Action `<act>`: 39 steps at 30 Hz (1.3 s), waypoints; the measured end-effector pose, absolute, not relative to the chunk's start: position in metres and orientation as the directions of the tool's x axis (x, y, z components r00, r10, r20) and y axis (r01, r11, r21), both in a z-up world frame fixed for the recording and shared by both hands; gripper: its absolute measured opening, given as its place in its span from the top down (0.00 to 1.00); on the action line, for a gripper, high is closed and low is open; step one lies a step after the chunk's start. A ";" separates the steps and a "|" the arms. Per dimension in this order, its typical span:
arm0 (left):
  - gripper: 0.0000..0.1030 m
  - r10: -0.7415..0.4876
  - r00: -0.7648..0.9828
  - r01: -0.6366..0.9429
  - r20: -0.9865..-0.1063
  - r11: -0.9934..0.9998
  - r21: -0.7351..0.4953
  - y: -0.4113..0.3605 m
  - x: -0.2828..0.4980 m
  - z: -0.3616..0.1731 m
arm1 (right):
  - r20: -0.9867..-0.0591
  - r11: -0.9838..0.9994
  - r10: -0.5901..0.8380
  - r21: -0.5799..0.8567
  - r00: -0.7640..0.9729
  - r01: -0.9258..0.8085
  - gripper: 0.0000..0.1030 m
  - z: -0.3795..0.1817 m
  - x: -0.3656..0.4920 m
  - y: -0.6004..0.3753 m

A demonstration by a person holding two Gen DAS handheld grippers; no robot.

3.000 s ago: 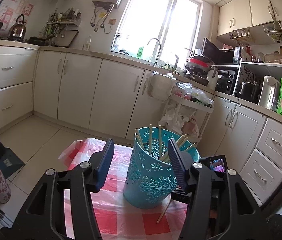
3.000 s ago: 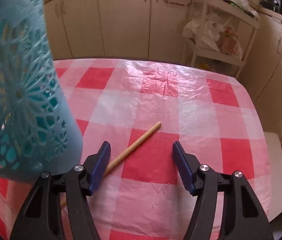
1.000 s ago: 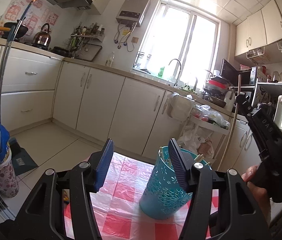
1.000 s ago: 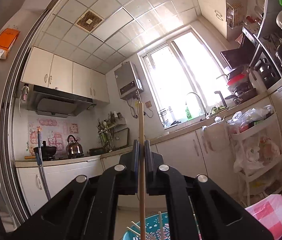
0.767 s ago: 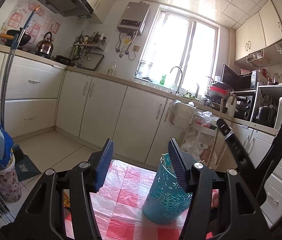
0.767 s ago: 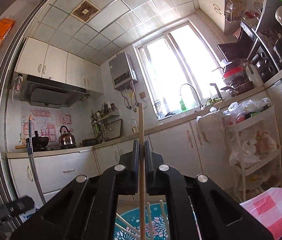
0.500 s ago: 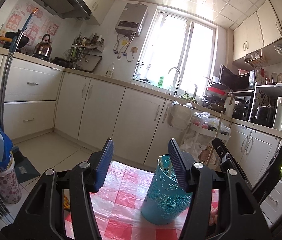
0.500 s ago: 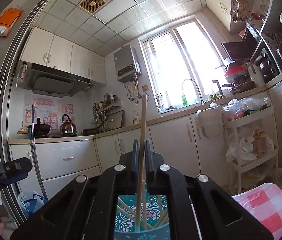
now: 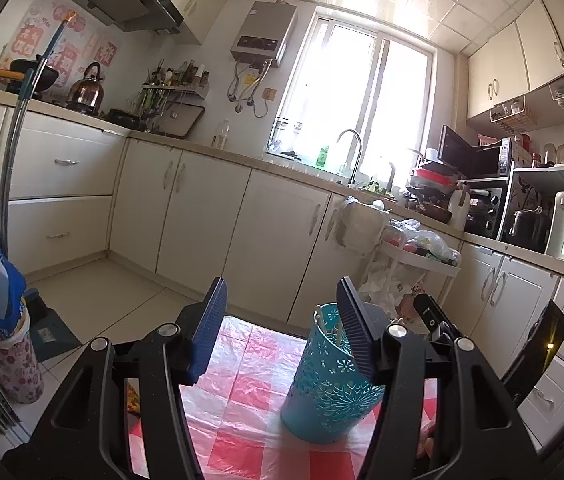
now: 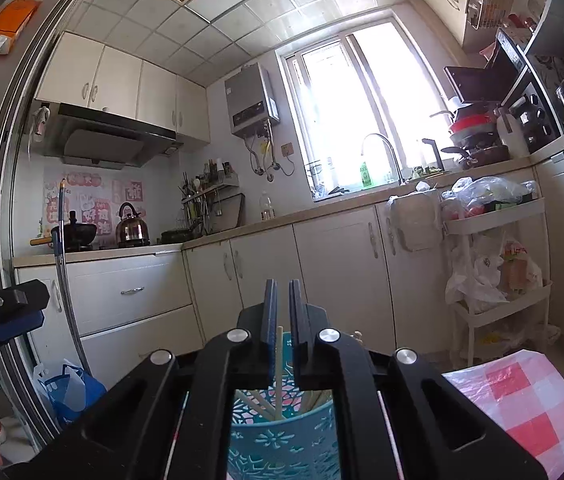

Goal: Organize utensils

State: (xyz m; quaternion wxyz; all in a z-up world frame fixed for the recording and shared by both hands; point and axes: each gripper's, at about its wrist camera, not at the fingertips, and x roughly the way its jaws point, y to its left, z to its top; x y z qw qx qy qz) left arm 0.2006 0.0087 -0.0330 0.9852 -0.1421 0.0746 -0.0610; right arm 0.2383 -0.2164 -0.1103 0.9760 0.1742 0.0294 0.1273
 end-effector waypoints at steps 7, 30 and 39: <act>0.48 -0.156 0.972 0.105 -0.176 0.958 -0.268 0.009 0.192 -0.033 | -0.100 0.909 0.262 0.359 0.960 -0.210 0.55 -0.109 0.190 -0.223; 0.08 -0.128 0.900 0.126 -0.416 0.991 -0.034 -0.005 0.081 -0.005 | -0.740 0.940 0.014 0.238 0.672 0.243 0.07 -0.086 0.036 -0.225; 0.07 -0.096 0.883 0.116 -0.459 0.993 0.016 0.004 0.026 0.010 | -0.746 0.947 0.034 0.236 0.665 0.216 0.07 -0.055 -0.012 -0.203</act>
